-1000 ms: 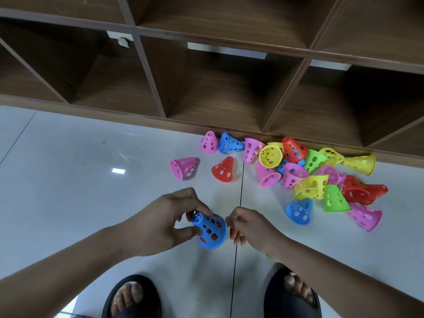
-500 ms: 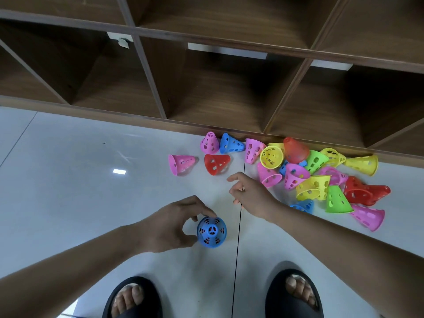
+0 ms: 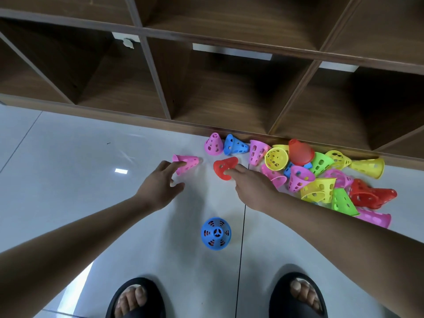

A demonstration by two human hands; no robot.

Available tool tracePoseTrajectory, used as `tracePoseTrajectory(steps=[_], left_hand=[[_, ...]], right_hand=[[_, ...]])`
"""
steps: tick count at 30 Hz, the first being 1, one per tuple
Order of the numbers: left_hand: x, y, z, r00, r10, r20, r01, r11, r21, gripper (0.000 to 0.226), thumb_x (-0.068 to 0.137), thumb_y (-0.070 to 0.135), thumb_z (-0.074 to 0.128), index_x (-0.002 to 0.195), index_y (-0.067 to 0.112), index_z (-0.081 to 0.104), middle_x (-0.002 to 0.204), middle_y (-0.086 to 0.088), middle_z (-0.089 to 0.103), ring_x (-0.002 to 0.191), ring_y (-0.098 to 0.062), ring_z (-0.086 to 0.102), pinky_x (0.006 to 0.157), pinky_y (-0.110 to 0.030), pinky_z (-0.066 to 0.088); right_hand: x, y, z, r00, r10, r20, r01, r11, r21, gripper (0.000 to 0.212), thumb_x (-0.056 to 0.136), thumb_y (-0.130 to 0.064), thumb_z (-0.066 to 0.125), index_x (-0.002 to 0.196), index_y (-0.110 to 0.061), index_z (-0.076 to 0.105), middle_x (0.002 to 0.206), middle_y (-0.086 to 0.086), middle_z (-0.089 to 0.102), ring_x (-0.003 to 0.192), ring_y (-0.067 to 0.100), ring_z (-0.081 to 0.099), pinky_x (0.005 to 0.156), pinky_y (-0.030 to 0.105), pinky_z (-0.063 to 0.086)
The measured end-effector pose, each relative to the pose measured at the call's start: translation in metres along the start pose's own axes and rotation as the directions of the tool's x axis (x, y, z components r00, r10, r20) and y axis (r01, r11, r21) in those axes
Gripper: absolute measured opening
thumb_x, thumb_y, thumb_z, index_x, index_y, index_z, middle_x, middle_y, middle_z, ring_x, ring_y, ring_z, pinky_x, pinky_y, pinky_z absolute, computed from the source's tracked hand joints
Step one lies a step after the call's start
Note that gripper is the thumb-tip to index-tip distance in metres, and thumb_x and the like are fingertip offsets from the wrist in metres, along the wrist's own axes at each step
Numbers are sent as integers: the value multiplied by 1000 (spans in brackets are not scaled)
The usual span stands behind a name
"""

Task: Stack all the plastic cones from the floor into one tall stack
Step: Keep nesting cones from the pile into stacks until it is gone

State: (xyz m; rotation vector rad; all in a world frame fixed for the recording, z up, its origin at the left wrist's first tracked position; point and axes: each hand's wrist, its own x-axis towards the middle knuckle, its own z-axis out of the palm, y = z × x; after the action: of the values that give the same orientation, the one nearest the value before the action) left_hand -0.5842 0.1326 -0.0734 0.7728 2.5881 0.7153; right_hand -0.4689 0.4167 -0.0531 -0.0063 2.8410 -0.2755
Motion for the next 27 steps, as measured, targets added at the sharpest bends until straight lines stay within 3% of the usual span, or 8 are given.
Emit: tracePoseTrajectory(steps=[2,5,9,13,18,21,24,27], left_hand=[[1,-4,2,1000,10,5,-11,1000,9,67,96,32,75,156,33,45,142,4,54,105,-16,70,83,-31,57],[0,-7,1,1000,21,-15,-21,1000,1,62,96,29,75,153,28,48,140,5,57,112,-14,69,82,-31,55],[-7,3,-11,995,9,-100,-14,999,-51,40,95,23,77,132,32,65,124,11,69,99,-5,71,78,-23,53],[-24,33,-30,985,-78,-157,33,961,-274,15,98,17,73,105,30,73,100,16,77,93,-2,72,75,-20,54],[-43,69,-52,984,-165,-60,90,767,-636,8,102,20,71,107,24,77,88,2,77,75,-13,66,72,-22,54],[-48,85,-56,987,-158,-24,89,664,-743,16,101,19,72,114,25,78,80,-12,71,68,-20,60,72,-29,55],[-55,97,-50,993,-115,33,96,594,-799,17,101,15,70,114,22,79,76,-14,65,66,-21,58,69,-29,52],[-62,106,-38,994,-50,97,107,622,-776,15,103,14,68,110,20,80,82,-22,66,66,-21,58,67,-27,52]], right_hand=[[-6,1,2,998,4,-59,-5,1000,-13,58,97,-7,56,151,-26,46,143,-6,56,99,27,68,63,34,42],[-14,4,4,987,16,-159,-10,999,38,48,98,-9,59,142,-26,56,136,-5,64,100,27,71,71,36,56],[-27,2,-1,952,55,-300,20,971,240,17,99,-19,67,115,-24,65,109,-6,69,91,21,69,71,40,59],[-45,-5,-12,914,144,-379,39,898,438,10,97,-26,73,104,-22,67,88,-11,70,79,12,65,69,37,57],[-71,-11,-36,876,243,-416,62,800,597,6,98,-28,74,98,-23,72,79,-14,70,77,12,67,67,34,54],[-82,-10,-46,866,346,-360,33,680,733,4,98,-28,74,94,-27,72,77,-11,69,74,14,65,66,35,53],[-91,-10,-56,878,396,-270,33,512,858,10,102,-28,68,93,-24,68,68,0,58,62,20,53,60,37,45],[-97,-15,-64,905,404,-135,36,243,969,20,107,-21,59,89,-13,60,68,14,50,57,24,44,54,35,39]])
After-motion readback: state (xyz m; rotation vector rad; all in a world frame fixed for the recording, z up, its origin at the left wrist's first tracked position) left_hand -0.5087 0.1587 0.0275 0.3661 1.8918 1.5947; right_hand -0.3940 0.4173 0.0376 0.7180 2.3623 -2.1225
